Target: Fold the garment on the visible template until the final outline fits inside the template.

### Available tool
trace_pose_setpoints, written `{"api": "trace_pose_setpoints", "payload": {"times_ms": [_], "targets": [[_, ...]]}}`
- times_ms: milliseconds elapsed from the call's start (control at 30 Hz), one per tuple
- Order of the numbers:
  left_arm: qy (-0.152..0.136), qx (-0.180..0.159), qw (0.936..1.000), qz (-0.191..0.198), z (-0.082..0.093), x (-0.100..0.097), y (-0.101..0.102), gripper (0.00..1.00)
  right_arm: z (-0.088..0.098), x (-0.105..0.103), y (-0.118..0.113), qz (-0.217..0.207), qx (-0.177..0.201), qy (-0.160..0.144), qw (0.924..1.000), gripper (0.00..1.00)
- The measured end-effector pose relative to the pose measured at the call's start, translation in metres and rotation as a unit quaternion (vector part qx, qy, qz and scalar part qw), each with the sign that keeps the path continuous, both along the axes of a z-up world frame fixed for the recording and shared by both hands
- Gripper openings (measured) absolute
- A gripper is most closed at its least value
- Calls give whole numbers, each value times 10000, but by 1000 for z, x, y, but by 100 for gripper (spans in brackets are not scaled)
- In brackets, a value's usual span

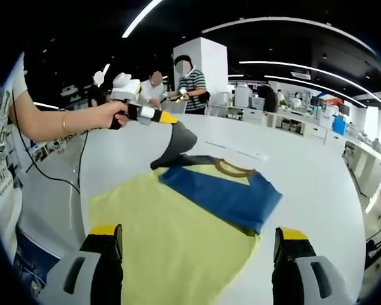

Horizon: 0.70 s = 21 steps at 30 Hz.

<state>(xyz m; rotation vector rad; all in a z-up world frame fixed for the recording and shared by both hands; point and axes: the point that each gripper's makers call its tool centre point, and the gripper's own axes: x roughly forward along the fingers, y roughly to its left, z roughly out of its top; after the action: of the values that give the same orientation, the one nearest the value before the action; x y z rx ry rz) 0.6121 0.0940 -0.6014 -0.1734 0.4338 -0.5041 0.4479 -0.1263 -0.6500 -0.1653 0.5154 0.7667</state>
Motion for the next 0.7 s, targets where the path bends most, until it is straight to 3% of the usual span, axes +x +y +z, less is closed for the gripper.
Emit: {"api": "trace_pose_setpoints", "payload": {"times_ms": [700], "targets": [[177, 214, 9990, -346, -37, -1, -64, 0, -4, -1, -1, -52, 51, 28, 10000, 99]]}}
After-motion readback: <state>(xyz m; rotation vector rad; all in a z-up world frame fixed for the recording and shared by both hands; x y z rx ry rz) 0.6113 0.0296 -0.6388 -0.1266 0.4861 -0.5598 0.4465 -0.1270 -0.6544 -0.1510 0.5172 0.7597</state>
